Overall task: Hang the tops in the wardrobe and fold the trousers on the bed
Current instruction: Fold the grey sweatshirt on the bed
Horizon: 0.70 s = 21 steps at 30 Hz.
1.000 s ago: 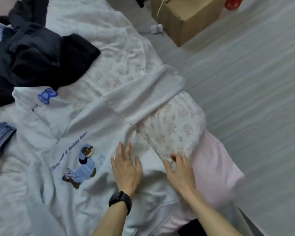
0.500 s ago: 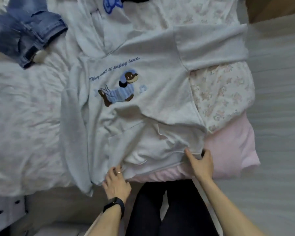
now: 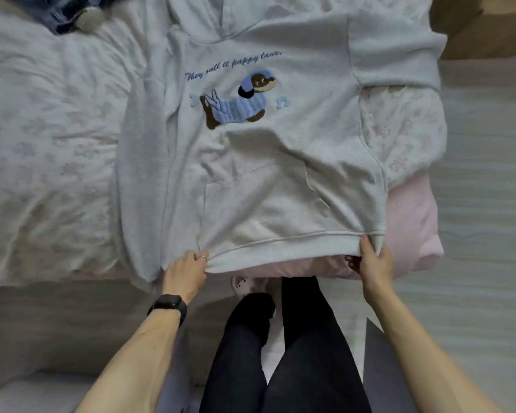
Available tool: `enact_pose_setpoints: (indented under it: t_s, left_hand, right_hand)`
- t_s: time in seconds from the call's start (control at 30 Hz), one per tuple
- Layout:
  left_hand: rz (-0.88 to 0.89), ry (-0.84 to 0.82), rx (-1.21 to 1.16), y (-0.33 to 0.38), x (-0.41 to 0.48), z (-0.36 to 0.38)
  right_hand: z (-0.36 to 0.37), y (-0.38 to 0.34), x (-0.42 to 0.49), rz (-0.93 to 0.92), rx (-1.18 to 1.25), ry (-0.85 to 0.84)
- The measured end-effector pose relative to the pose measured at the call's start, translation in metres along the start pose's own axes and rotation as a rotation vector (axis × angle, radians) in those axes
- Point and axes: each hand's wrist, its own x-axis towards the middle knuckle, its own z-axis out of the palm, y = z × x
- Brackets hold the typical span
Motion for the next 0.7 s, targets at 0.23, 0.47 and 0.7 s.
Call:
enact_pose_setpoints:
  t_s: [0.23,0.47,0.7]
  left_hand:
    - [0.019,-0.071,0.017,0.001,-0.070,0.020]
    - [-0.087,-0.201,-0.261,0.039,-0.062,0.017]
    - [-0.234,0.030,-0.681,0.053,-0.054,-0.031]
  right_hand:
    - [-0.042,0.036,-0.051,0.076,-0.148,0.094]
    - [0.009,0.025,-0.045,0.065,-0.613,0.010]
    - [0.081,-0.013,-0.087,-0.453,-0.858,-0.427]
